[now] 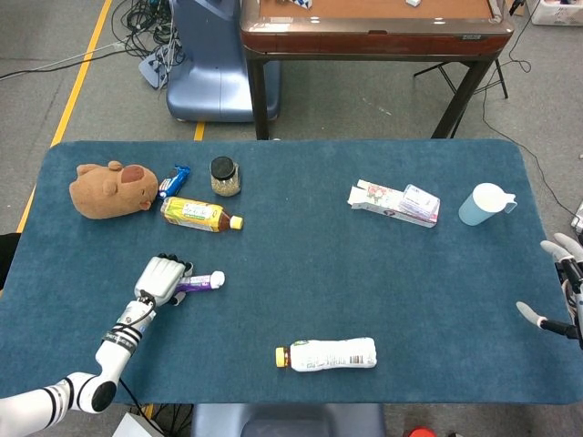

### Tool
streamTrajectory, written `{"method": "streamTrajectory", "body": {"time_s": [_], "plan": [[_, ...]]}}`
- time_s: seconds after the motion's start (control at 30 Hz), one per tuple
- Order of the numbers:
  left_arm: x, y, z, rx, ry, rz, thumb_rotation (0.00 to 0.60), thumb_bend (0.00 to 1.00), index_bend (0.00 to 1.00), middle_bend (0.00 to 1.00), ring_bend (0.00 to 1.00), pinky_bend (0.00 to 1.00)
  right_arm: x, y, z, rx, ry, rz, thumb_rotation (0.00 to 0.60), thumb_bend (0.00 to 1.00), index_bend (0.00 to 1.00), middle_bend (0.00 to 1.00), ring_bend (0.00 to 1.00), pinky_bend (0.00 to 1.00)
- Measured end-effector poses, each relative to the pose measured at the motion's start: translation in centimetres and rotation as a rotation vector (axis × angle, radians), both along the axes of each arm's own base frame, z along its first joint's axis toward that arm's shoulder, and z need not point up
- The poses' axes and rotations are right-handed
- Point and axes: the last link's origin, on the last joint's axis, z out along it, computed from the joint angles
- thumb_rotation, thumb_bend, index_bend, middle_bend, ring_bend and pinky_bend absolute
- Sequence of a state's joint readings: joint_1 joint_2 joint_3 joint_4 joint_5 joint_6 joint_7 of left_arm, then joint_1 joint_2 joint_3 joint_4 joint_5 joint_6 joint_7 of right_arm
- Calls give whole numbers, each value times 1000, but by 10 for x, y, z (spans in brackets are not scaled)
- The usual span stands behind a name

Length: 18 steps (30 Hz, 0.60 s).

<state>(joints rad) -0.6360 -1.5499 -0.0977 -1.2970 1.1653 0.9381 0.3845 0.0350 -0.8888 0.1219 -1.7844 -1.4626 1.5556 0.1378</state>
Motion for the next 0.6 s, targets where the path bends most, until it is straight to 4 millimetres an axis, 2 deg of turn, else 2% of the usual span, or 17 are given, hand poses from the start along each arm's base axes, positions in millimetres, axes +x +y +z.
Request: {"method": "streamTrajectory", "body": {"time_s": [0.2,0.37,0.6], "plan": [[-2,3,-1,4,-31,5,600,253,526,574,367,280,1,2,1,-4,1,1,600,140,178,126,0,75],[-3,6,0,5,-85,16,600,335,580,633,421,280,4,3,0,-3,2,6,600,140,178,126,0,75],[-4,12,12,7,-183,21,600,382,621,675,452,296,11,0,-1,10,17,30,600,140,178,126,0,75]]}}
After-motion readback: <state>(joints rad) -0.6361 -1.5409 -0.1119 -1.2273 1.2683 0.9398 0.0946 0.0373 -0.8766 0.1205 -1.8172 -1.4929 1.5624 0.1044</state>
